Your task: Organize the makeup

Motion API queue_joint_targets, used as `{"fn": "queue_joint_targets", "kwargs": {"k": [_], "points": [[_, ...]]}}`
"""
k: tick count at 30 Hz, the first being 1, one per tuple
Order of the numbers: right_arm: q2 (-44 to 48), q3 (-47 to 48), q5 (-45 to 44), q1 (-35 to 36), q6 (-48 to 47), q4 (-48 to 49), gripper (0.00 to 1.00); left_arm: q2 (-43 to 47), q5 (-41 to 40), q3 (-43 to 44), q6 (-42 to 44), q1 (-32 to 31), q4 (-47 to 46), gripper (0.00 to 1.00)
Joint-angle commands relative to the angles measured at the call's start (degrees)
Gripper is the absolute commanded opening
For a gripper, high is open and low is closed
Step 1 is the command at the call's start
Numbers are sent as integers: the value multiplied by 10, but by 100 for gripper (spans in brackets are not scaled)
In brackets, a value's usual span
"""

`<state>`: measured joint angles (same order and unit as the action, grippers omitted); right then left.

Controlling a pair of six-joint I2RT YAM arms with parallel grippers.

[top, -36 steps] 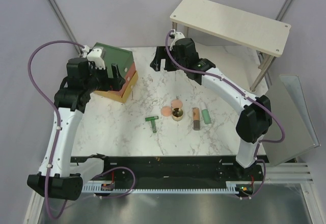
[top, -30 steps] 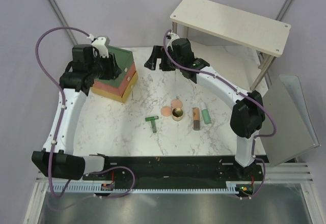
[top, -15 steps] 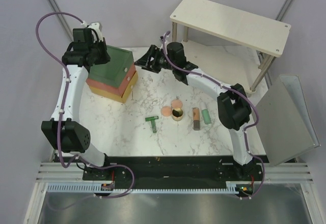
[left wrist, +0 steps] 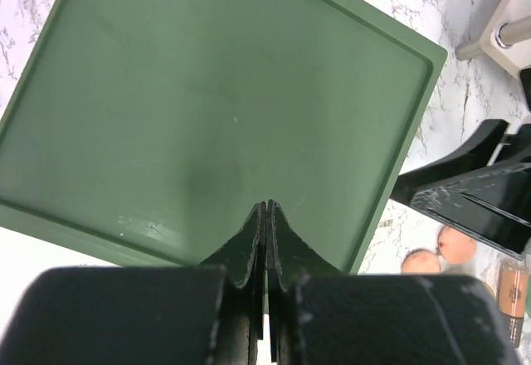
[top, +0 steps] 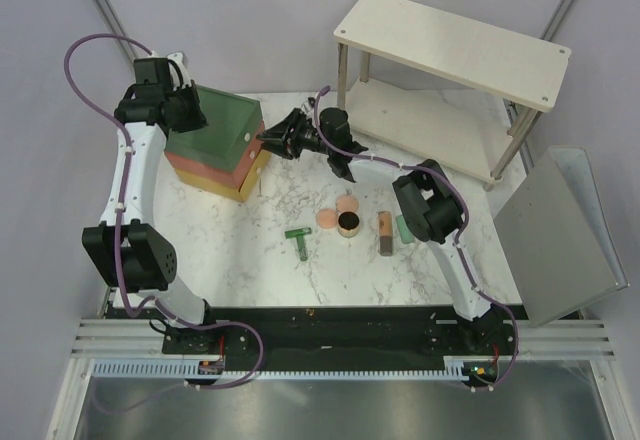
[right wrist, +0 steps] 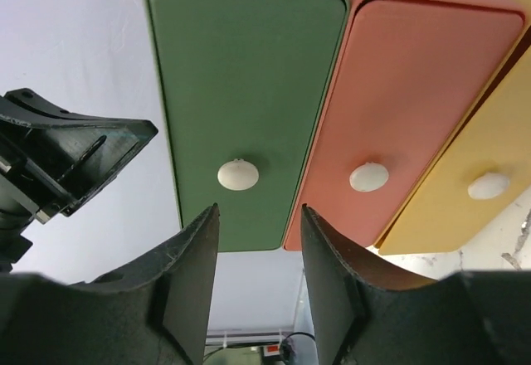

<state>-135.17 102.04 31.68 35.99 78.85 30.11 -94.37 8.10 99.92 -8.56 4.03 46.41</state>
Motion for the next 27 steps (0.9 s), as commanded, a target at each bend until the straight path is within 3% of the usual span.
{"fn": "queue_joint_targets", "kwargs": {"k": [1, 27], "points": [[-16, 39, 16, 12, 56, 73, 50, -3, 24, -4, -16, -1, 4, 2], [-86, 107, 3, 22, 76, 58, 43, -3, 38, -32, -33, -1, 20, 2]]}}
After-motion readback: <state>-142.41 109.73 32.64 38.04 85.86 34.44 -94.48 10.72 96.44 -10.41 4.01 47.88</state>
